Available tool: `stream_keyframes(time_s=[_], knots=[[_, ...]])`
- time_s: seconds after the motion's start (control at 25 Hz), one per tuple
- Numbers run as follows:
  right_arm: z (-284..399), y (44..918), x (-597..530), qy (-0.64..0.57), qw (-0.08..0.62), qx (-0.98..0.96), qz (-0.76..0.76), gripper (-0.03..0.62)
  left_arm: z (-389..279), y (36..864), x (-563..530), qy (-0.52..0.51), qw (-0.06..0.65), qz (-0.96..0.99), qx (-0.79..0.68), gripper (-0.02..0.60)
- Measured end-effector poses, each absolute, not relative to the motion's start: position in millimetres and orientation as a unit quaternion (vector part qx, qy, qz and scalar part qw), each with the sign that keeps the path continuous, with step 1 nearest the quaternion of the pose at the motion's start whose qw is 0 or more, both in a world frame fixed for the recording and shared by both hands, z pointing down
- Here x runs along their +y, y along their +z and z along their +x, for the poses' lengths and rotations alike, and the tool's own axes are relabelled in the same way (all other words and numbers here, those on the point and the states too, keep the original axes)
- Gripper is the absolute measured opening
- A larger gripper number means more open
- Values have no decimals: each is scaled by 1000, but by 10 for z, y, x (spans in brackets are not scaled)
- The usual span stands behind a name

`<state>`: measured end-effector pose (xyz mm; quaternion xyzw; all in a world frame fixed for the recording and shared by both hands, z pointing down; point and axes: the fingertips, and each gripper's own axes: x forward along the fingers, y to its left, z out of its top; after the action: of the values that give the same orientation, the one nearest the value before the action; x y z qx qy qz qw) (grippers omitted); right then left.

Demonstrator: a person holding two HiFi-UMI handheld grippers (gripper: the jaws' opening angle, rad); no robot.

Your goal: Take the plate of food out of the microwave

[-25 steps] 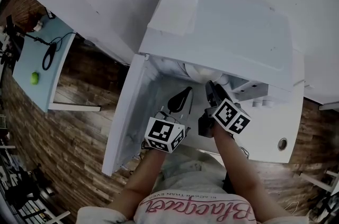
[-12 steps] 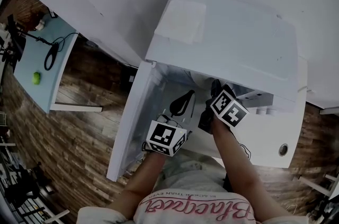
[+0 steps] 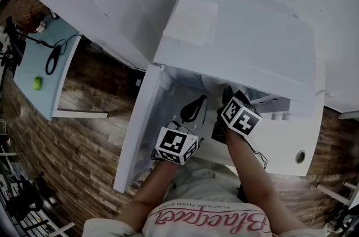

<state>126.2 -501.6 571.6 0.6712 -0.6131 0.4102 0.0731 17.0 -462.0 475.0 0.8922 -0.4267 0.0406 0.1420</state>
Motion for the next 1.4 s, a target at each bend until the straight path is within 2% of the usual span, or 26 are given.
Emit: stream_keyframes(time_s=[0.24, 0.44, 0.8, 1.4], knots=[[1251, 5720, -4960, 450, 44, -611, 650, 150, 143, 4770, -4566, 41, 146, 889, -432, 2], [1187, 5752, -4980, 529, -1, -596, 605, 107, 120, 4810, -4545, 43, 153, 886, -436, 2], [1117, 5761, -4947, 580, -66, -586, 562, 77, 159, 4801, -4542, 42, 154, 887, -433, 2], [1046, 5671, -4784, 632, -261, -550, 480, 21, 117, 4858, -4408, 48, 161, 886, -432, 2]])
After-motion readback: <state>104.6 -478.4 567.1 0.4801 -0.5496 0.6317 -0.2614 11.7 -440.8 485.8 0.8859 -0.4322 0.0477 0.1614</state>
